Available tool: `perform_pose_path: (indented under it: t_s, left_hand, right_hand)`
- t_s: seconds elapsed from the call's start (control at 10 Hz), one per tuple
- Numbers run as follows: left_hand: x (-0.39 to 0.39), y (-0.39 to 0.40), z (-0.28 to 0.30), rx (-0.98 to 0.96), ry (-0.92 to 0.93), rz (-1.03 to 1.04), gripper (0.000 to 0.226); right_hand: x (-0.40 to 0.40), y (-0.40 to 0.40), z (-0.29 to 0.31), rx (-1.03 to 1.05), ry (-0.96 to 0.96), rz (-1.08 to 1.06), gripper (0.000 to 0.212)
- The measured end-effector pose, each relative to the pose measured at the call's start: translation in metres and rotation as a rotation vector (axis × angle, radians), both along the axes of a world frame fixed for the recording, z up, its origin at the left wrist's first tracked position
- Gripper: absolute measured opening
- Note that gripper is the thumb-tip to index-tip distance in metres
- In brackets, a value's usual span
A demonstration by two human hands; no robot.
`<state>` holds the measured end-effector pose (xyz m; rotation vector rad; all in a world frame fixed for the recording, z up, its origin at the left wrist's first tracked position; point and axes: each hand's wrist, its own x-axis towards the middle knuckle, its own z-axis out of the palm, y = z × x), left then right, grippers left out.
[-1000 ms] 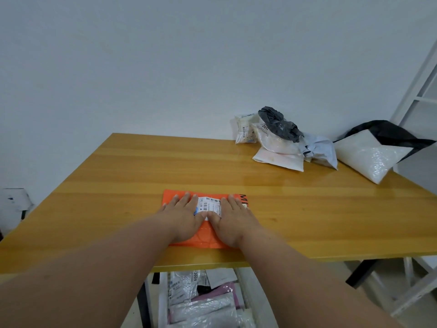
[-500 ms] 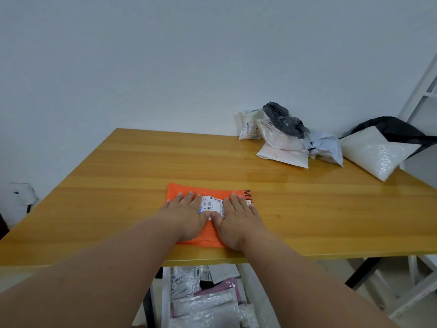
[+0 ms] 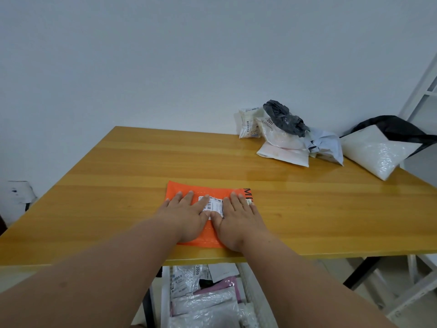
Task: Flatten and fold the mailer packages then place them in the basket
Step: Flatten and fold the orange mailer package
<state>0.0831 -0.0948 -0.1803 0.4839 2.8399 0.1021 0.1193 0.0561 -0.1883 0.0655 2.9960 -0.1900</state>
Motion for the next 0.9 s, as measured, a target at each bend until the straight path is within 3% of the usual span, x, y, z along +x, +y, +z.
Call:
perform_pose_path:
  t_s: [0.2, 0.9]
  left_hand:
    - [0.0008, -0.0002, 0.002, -0.005, -0.008, -0.004, 0.054]
    - [0.0012, 0.0011, 0.0019, -0.016, 0.003, 0.001, 0.059]
  right_hand:
    - [0.0014, 0.0012, 0.0004, -0.018, -0.005, 0.018, 0.061]
    - [0.0002, -0.0011, 0.0034, -0.019, -0.045, -0.008, 0.061]
